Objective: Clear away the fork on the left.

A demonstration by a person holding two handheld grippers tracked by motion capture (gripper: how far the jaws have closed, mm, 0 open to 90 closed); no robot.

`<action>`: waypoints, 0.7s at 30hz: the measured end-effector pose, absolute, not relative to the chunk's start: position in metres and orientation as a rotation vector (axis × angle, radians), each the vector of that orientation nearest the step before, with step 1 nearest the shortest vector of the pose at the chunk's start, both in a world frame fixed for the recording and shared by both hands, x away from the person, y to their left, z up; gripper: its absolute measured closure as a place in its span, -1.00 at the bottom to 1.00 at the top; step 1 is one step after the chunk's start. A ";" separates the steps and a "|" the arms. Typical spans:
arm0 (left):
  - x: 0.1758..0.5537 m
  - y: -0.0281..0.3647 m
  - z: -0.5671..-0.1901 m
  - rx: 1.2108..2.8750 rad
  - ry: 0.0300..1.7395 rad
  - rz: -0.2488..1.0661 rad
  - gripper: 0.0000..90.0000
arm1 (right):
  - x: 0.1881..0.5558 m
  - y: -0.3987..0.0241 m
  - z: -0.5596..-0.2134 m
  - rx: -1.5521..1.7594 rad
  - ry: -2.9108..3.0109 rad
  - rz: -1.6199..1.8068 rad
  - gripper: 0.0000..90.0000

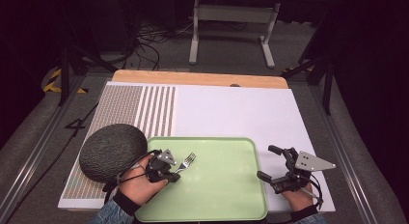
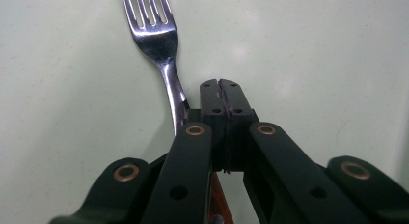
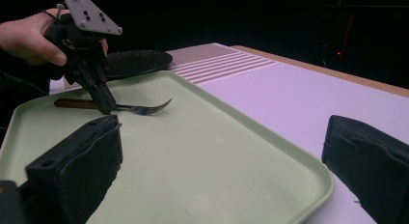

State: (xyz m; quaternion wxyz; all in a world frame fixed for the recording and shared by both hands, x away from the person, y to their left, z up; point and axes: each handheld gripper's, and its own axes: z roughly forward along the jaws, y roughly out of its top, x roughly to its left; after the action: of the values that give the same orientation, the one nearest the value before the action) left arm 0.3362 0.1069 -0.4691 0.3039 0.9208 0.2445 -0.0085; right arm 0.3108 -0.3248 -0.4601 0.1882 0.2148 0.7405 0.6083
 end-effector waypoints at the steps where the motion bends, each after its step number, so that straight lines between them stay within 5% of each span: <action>1: 0.337 0.108 -0.469 2.440 0.659 -0.019 1.00 | 0.311 -0.325 -0.460 0.604 2.084 1.711 -0.97; 21: 0.348 0.133 -0.468 2.428 0.756 0.055 1.00 | 0.311 -0.325 -0.461 0.612 2.086 1.711 -0.97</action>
State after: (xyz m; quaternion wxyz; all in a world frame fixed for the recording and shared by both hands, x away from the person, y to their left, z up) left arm 0.3483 0.1333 -0.4676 0.2945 0.9122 0.2842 0.0205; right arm 0.3115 -0.3249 -0.4607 0.1863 0.2175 0.7409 0.6075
